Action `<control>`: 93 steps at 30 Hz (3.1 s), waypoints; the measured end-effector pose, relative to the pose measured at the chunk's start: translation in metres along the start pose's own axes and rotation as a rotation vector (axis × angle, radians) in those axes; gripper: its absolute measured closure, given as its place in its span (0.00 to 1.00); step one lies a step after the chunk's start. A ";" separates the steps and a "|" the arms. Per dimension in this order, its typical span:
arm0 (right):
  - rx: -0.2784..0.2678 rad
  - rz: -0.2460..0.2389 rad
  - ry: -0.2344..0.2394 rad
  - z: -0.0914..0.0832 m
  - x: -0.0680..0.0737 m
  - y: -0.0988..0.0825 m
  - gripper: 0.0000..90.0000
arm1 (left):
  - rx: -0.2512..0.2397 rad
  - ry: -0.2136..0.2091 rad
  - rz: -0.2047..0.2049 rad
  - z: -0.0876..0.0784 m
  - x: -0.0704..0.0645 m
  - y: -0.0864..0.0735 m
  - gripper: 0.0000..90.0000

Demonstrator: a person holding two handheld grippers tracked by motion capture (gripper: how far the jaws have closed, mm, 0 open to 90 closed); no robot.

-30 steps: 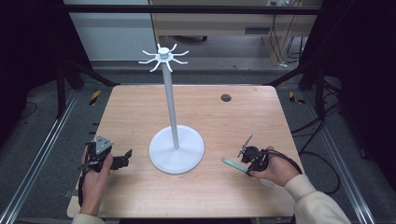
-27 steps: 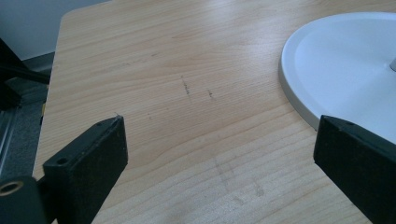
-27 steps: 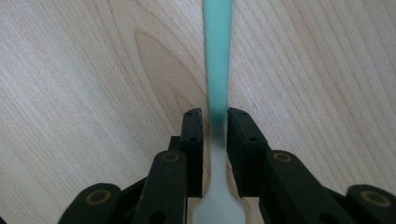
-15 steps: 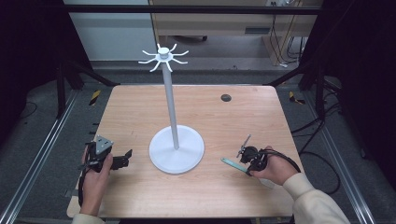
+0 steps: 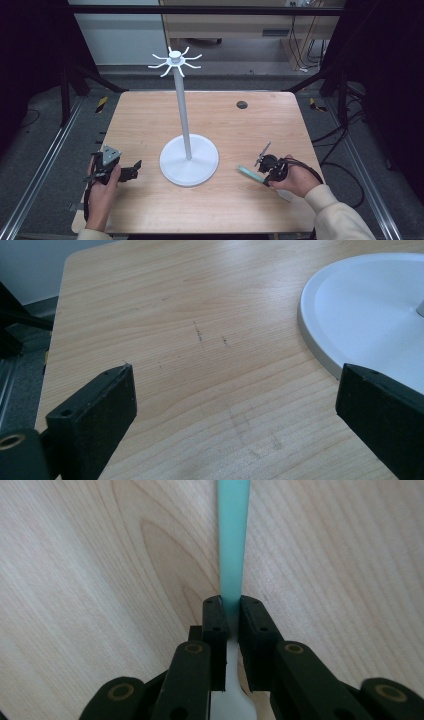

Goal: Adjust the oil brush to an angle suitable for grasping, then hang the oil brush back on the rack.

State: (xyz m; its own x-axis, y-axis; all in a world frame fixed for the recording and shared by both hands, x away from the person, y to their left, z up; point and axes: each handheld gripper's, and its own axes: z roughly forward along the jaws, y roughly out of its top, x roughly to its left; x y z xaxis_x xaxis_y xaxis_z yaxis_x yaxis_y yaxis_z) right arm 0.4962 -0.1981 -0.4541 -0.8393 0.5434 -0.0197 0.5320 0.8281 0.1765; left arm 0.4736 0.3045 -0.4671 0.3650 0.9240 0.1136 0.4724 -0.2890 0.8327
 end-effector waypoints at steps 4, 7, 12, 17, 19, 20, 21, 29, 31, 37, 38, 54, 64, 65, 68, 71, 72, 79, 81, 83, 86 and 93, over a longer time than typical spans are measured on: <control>-0.080 0.005 -0.008 -0.018 0.000 0.006 0.91 | 0.000 -0.001 0.001 0.000 0.000 0.000 0.03; -0.128 0.016 -0.018 -0.034 0.001 0.015 0.91 | 0.000 -0.002 -0.002 0.000 0.000 0.000 0.03; -0.210 0.012 -0.050 -0.059 -0.003 0.031 0.91 | -0.006 -0.002 -0.005 -0.001 0.000 0.000 0.03; -0.310 0.037 -0.069 -0.079 -0.007 0.046 0.91 | -0.003 -0.001 -0.001 0.000 0.000 0.000 0.03; -0.345 0.047 -0.071 -0.084 -0.010 0.051 0.91 | -0.004 -0.001 -0.006 -0.001 0.000 0.000 0.03; -0.345 0.047 -0.071 -0.084 -0.010 0.051 0.91 | -0.004 -0.001 -0.006 -0.001 0.000 0.000 0.03; -0.377 0.049 -0.071 -0.088 -0.013 0.055 0.91 | -0.004 0.001 -0.007 -0.001 0.001 -0.001 0.03; -0.521 0.100 -0.090 -0.099 -0.019 0.062 0.91 | -0.007 -0.001 -0.009 -0.001 0.001 0.000 0.03; -0.572 0.117 -0.088 -0.103 -0.019 0.063 0.91 | -0.006 -0.003 -0.009 -0.001 0.000 0.000 0.03; -0.676 0.140 -0.075 -0.108 -0.019 0.066 0.91 | -0.005 -0.009 -0.009 0.000 0.000 -0.001 0.03; -0.692 0.147 -0.072 -0.108 -0.018 0.067 0.91 | -0.005 -0.011 -0.011 0.000 0.000 -0.001 0.03; -0.798 0.144 -0.077 -0.106 0.006 0.074 0.91 | -0.008 -0.011 -0.013 0.002 0.000 0.000 0.03; -0.926 0.164 -0.085 -0.121 0.016 0.065 0.91 | -0.009 -0.014 -0.008 0.002 0.000 0.001 0.03; -0.936 0.164 -0.089 -0.122 0.017 0.065 0.91 | -0.008 -0.014 -0.008 0.002 0.000 0.001 0.03; -0.969 0.178 -0.095 -0.125 0.019 0.064 0.91 | -0.010 -0.013 -0.015 0.002 0.001 0.001 0.03; -0.986 0.181 -0.100 -0.127 0.020 0.064 0.91 | -0.011 -0.014 -0.016 0.002 0.001 0.001 0.03; -0.994 0.181 -0.103 -0.128 0.020 0.064 0.91 | -0.011 -0.015 -0.013 0.002 0.001 0.001 0.03; -1.040 0.174 -0.109 -0.136 0.027 0.063 0.91 | -0.012 -0.013 -0.004 0.001 0.001 0.001 0.03; -1.045 0.176 -0.110 -0.138 0.028 0.062 0.91 | -0.011 -0.014 -0.008 0.001 0.000 0.001 0.03; -1.067 0.177 -0.104 -0.143 0.029 0.061 0.91 | -0.010 -0.014 -0.006 0.002 -0.001 0.001 0.03; -1.078 0.181 -0.106 -0.144 0.031 0.060 0.91 | -0.009 -0.014 -0.005 0.002 -0.001 0.001 0.03; -1.101 0.177 -0.077 -0.147 0.037 0.063 0.91 | -0.009 -0.015 -0.009 0.002 0.000 0.001 0.03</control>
State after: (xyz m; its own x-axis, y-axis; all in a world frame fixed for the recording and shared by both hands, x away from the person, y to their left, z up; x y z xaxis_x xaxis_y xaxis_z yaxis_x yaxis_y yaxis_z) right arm 0.4827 -0.1461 -0.2993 -0.7324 0.6798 0.0379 0.2215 0.1853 0.9574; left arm 0.4757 0.3035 -0.4676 0.3727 0.9227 0.0984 0.4687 -0.2787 0.8383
